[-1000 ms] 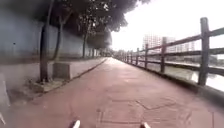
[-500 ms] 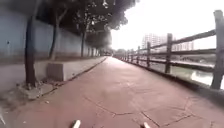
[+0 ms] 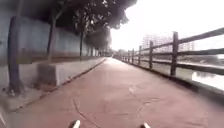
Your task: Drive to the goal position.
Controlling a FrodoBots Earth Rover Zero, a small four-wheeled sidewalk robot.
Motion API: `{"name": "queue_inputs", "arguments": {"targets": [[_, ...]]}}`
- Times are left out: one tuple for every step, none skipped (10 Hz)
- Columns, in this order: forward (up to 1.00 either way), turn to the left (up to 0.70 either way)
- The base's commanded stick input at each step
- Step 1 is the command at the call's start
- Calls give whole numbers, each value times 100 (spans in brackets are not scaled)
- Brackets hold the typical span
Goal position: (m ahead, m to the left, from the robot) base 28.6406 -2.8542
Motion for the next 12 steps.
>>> {"name": "queue_inputs", "arguments": {"targets": [[70,0],[70,0],[70,0],[70,0],[70,0],[70,0],[70,0],[70,0],[70,0],[70,0],[70,0],[70,0]]}}
